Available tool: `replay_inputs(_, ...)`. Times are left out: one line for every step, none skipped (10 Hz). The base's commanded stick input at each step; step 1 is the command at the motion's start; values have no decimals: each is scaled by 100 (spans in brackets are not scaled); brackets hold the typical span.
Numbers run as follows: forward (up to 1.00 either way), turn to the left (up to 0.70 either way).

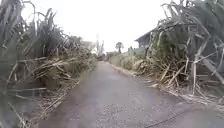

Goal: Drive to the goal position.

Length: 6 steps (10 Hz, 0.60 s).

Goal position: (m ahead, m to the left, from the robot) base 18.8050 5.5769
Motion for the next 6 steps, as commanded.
replay_inputs(100,0)
replay_inputs(100,0)
replay_inputs(100,0)
replay_inputs(100,0)
replay_inputs(100,0)
replay_inputs(100,0)
